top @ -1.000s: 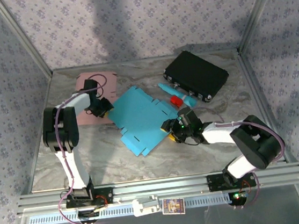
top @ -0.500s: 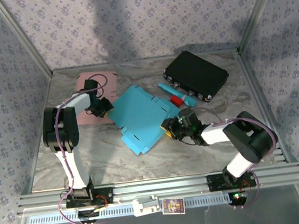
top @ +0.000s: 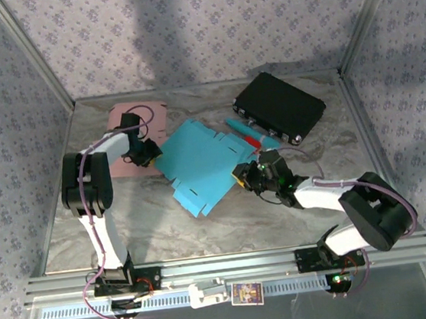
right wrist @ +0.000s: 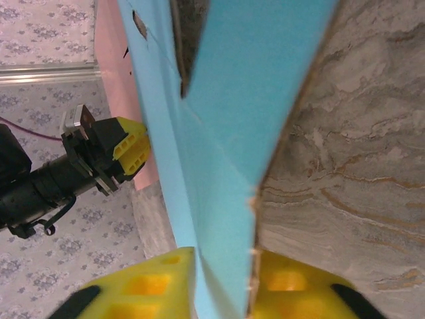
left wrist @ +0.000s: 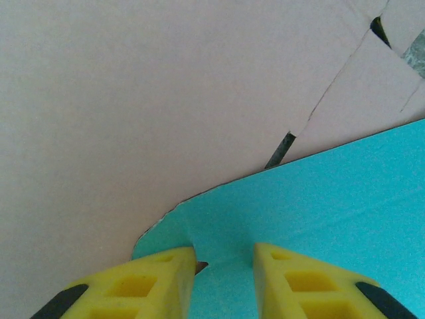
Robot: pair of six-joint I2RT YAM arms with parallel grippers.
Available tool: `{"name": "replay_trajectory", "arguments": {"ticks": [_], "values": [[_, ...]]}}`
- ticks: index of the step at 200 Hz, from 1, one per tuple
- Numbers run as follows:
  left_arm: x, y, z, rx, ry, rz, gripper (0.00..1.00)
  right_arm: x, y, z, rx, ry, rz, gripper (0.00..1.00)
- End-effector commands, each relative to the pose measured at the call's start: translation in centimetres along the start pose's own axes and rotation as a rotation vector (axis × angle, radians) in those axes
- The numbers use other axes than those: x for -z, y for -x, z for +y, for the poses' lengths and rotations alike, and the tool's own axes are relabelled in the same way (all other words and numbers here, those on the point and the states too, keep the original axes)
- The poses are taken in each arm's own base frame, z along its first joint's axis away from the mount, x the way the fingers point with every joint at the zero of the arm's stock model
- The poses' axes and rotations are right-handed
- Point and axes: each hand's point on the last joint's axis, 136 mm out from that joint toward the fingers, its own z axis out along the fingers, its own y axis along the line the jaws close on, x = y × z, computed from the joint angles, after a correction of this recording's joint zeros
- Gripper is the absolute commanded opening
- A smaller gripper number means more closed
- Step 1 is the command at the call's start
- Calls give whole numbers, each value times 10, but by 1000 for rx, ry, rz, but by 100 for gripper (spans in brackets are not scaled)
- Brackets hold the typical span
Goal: Fold the paper box
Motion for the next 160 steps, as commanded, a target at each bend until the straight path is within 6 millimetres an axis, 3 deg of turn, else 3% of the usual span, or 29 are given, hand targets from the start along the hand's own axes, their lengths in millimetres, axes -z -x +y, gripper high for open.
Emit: {"name": "replay_trajectory", "arguments": {"ticks": [1, 29, 50, 97, 133, 160], "values": [[-23, -26, 28, -2, 115, 96, 32, 3, 5, 11, 4, 3, -26, 16], [-12, -20, 21, -5, 100, 70, 38, 7, 7, 21, -2, 2, -35, 0], [18, -7, 6, -5, 82, -9, 49, 13, 13, 40, -10, 22, -57, 0], [132, 18, -47, 2, -14, -306, 68, 24, 28, 123, 17, 115, -84, 0], [214, 27, -77, -35, -91, -511, 69, 40, 45, 194, 41, 235, -117, 0], [260, 26, -87, -55, -155, -612, 68, 59, 56, 238, 41, 272, -147, 0]]}}
